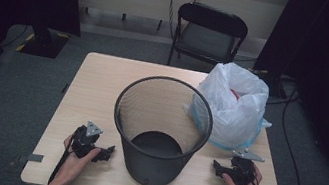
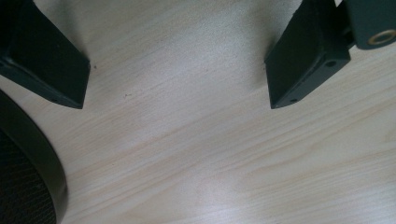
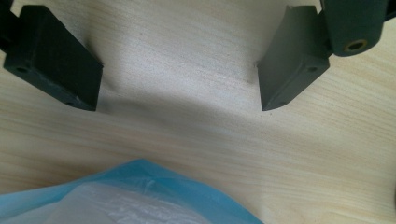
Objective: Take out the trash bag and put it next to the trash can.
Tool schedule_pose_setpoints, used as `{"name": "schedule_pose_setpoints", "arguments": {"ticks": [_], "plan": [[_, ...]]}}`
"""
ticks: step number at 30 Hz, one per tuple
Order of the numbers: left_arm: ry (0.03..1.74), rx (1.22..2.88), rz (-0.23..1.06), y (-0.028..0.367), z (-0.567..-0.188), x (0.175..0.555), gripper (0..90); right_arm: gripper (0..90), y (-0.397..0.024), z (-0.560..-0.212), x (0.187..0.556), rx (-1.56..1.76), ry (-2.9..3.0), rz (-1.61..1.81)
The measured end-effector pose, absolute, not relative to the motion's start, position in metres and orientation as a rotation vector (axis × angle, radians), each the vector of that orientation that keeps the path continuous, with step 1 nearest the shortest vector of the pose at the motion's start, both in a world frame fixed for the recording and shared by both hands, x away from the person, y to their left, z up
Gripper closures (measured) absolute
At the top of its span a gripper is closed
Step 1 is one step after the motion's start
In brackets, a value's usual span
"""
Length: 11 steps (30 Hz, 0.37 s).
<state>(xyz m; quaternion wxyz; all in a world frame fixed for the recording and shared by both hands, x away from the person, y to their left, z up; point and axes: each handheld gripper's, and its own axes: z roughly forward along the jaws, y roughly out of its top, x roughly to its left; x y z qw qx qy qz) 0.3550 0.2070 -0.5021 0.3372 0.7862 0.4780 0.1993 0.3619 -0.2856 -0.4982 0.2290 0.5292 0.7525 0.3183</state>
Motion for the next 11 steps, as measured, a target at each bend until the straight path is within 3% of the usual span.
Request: {"name": "schedule_pose_setpoints", "arguments": {"ticks": [11], "plan": [[1.248,2.054,0.527,0.2065,-0.502,0.355,5.3,8.4,-0.2841,-0.5004,0.365,1.462,2.05,0.878]]}}
